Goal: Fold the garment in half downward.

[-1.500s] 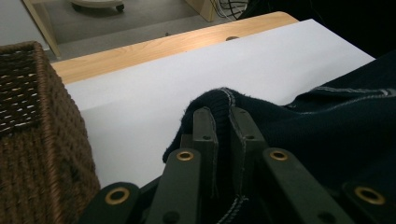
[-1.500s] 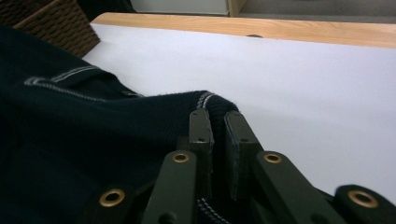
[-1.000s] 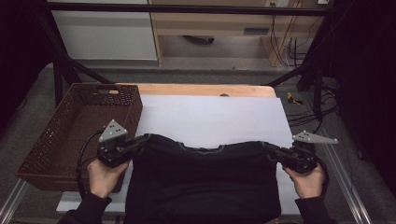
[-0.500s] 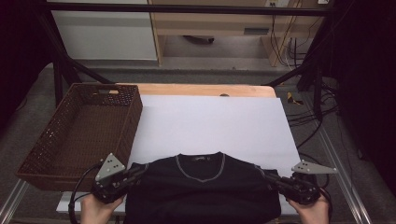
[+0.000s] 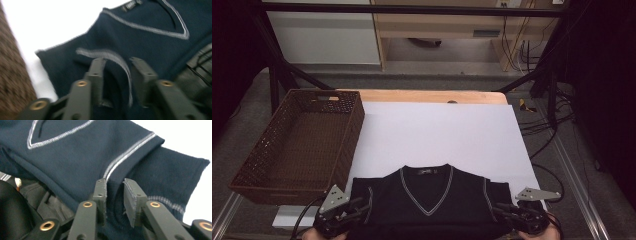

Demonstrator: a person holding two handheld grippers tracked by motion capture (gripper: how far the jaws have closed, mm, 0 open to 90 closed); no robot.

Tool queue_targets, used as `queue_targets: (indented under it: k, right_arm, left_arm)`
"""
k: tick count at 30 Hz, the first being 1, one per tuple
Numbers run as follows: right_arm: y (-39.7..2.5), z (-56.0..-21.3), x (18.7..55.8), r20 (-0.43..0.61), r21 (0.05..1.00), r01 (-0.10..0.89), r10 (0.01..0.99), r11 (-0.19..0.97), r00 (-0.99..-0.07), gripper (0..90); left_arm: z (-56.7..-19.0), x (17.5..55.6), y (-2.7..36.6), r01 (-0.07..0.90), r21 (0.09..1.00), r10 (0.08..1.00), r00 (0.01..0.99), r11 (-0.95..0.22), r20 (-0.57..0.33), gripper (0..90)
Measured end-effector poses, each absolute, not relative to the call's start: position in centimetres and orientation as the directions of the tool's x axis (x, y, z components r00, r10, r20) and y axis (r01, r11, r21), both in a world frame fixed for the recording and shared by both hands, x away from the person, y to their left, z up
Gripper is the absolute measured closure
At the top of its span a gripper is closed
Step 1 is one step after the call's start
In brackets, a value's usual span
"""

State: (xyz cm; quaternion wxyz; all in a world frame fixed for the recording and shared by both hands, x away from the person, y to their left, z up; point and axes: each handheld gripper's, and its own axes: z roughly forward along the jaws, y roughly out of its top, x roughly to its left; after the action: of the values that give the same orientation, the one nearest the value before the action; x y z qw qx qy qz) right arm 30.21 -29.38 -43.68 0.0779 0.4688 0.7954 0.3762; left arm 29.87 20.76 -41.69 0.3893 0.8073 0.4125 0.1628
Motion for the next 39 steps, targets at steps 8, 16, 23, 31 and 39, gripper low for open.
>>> queue_targets:
  k: [8,16,23,31,39]
  right_arm:
    - [-28.6,-42.5,32.5,0.152,0.783,0.569,0.810,0.251,-0.566,21.9]
    - [-27.6,-42.3,35.8,0.144,0.814,0.536,0.817,0.223,-0.558,5.5]
    - [-27.1,-42.8,37.7,0.159,0.818,0.541,0.825,0.197,-0.542,3.3]
    - [-27.4,-43.8,37.7,0.158,0.803,0.560,0.835,0.202,-0.527,2.9]
    - [-27.9,-44.6,37.3,0.158,0.789,0.577,0.838,0.211,-0.522,2.7]
  left_arm:
    - [-40.1,32.8,19.3,0.488,0.807,0.809,0.587,-0.333,-0.021,19.3]
    - [-40.0,36.3,17.8,0.515,0.777,0.807,0.590,-0.361,-0.016,3.4]
    - [-41.6,38.5,17.4,0.549,0.757,0.824,0.566,-0.353,-0.027,2.4]
    - [-43.5,39.8,17.8,0.600,0.728,0.858,0.512,-0.331,-0.031,12.1]
    - [-45.1,41.0,18.0,0.657,0.681,0.890,0.456,-0.323,-0.018,27.7]
